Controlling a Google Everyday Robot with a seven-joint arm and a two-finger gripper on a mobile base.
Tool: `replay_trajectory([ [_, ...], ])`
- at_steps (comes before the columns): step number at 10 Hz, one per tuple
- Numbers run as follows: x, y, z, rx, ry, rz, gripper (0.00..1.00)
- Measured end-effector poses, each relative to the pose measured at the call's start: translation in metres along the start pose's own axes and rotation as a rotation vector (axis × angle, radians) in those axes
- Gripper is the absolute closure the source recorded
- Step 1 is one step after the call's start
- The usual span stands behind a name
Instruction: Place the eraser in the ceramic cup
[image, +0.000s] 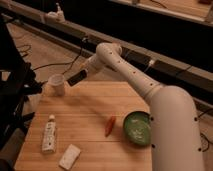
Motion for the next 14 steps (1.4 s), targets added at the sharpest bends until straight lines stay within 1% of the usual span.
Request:
replay_trajectory([
  [2,-0.004,-0.037,0.021,0.065,0.006,0.003,0.86],
  [3,-0.015,-0.053,0.033,0.088,-0.004,-0.014,0.86],
  [4,-0.019,-0.059,0.036,0.096,-0.009,-0.020,0.86],
  [6,-0.015,-0.057,0.034,0.095,-0.004,-0.018,0.86],
  [8,-0.018,-0.057,0.036,0.093,-0.007,-0.021,0.86],
  [9,-0.014,-0.055,0.034,0.090,-0.002,-0.021,0.86],
  [11,-0.016,-0.057,0.039,0.086,-0.003,-0.035,0.86],
  [12,-0.022,-0.060,0.049,0.083,-0.016,-0.046,0.85],
  [13,-0.029,-0.062,0.059,0.081,-0.034,-0.055,0.79],
  [14,-0.040,-0.064,0.070,0.077,-0.060,-0.065,0.67],
])
